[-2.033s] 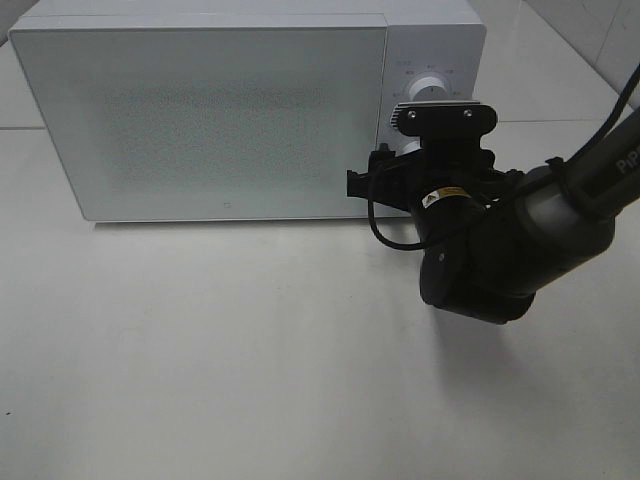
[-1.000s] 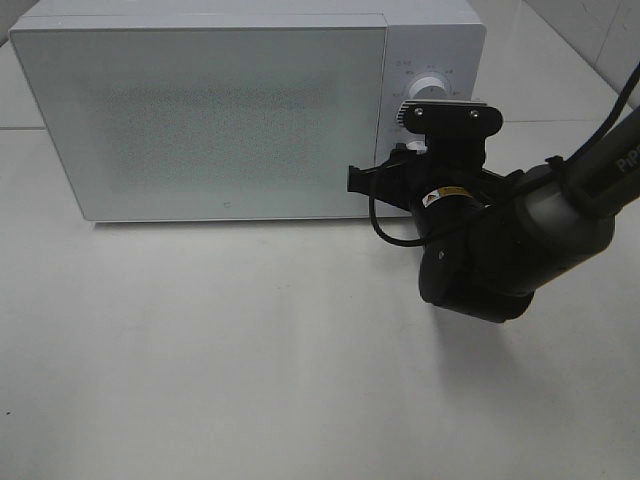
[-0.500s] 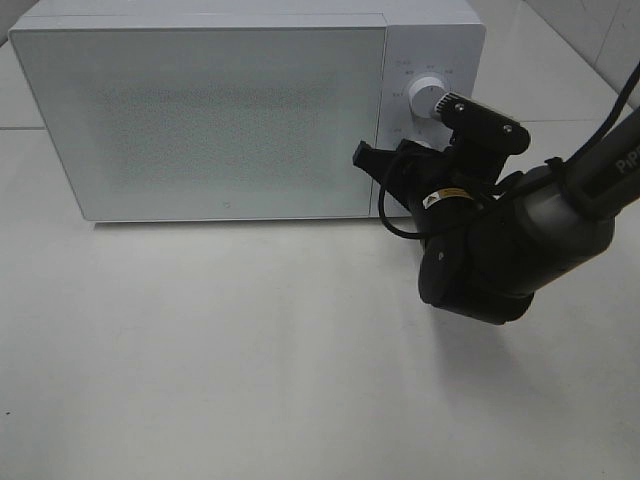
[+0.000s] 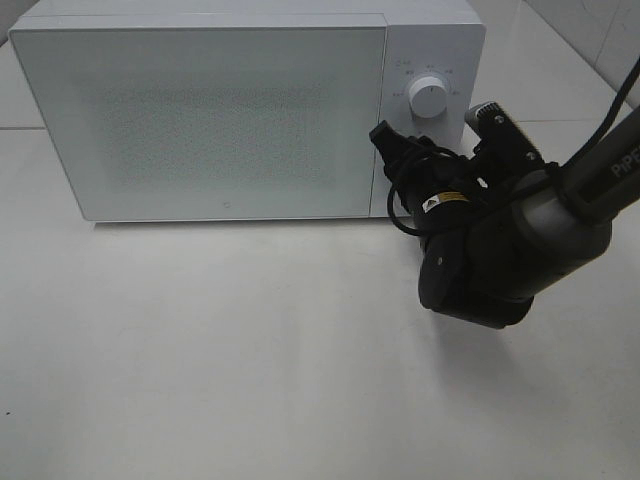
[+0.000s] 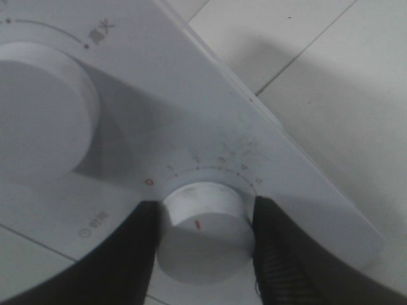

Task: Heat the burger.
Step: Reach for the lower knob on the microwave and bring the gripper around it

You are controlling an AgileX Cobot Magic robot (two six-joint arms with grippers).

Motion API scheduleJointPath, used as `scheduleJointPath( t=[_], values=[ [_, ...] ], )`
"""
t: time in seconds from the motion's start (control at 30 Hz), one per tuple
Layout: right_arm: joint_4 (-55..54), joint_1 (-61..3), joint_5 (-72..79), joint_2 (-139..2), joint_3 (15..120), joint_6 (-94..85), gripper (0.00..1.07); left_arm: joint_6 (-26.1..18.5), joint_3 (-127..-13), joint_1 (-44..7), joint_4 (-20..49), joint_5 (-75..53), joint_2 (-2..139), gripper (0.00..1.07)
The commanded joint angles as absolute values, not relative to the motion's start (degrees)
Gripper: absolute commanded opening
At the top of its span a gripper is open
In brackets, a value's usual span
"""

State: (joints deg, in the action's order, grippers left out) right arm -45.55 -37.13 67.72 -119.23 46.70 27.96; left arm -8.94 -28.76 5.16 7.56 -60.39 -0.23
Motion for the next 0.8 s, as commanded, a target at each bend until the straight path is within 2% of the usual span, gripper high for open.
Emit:
scheduleJointPath(
  t=[0.03,0.8],
  values=[
    [-43.72,-36.73,70.24,-118.77,47.50,29.34,0.00,-8.77,-28.59,5.39,8.14,-59.64,-1.55,0.98],
    [-42.28,-36.73,77.81,-118.60,47.50,56.72,0.00,-8.77,-28.59,5.39,8.14,-59.64,-1.55,0.98]
  ],
)
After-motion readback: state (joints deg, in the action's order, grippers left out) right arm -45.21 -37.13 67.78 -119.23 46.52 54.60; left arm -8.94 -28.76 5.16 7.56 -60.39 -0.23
